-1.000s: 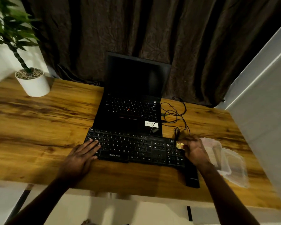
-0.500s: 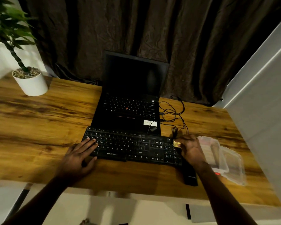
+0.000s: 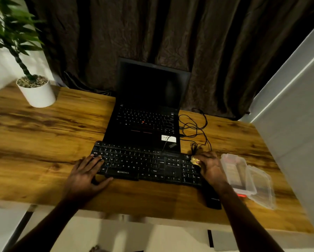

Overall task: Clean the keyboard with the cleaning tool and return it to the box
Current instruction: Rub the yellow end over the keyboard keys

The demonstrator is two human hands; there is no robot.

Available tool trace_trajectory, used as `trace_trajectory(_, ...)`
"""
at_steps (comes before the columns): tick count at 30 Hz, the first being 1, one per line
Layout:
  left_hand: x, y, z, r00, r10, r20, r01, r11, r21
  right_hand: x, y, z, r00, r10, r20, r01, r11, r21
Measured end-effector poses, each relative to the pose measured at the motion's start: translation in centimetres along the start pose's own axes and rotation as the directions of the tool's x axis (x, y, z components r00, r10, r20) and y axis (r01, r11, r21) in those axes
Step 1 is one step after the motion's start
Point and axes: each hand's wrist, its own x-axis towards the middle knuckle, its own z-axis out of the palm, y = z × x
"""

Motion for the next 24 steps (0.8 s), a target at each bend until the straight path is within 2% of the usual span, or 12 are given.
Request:
trace_trajectory(4,-0.1,0.0,0.0,0.999,-0.044,0.003,0.044,0.999,0.031,0.7,-1.4,0.7,0.995,-0.094,-0.014,0.095,0.991,0.092)
trace_trajectory(7,0.0,0.0,0.1,0.999,-0.051,0.011,0.050,0.998,0.034,1.1,-1.6,0.8,0.991,-0.127,0.040,0.125,0.991,0.038)
trace_trajectory(11,0.1,-0.2,0.3,0.999,-0.041,0.004,0.040,0.999,0.029,0.1,0.4,-0.3,0.987,0.069,0.144,-0.066,0.998,-0.024)
trace_trajectory(13,0.0,-0.3,0.3,0.999,-0.040,0.000,0.040,0.999,0.035,-0.3,0.9,-0.6,0.986,0.095,0.139,-0.086,0.994,-0.072)
trace_trajectory(17,-0.1,-0.2,0.5,0.999,-0.050,0.013,0.049,0.998,0.040,0.2,-0.9,0.3,0.999,-0.028,0.022,0.027,0.998,0.052)
trace_trajectory(21,-0.2,-0.1,0.5,0.997,-0.069,0.016,0.068,0.997,0.045,0.6,-3.7,1.5,0.977,-0.213,-0.005,0.213,0.974,0.075)
trace_trajectory(24,0.0,0.0,0.2,0.997,-0.072,0.026,0.071,0.996,0.055,0.0,-2.8,1.6,0.979,-0.203,-0.006,0.203,0.977,0.070)
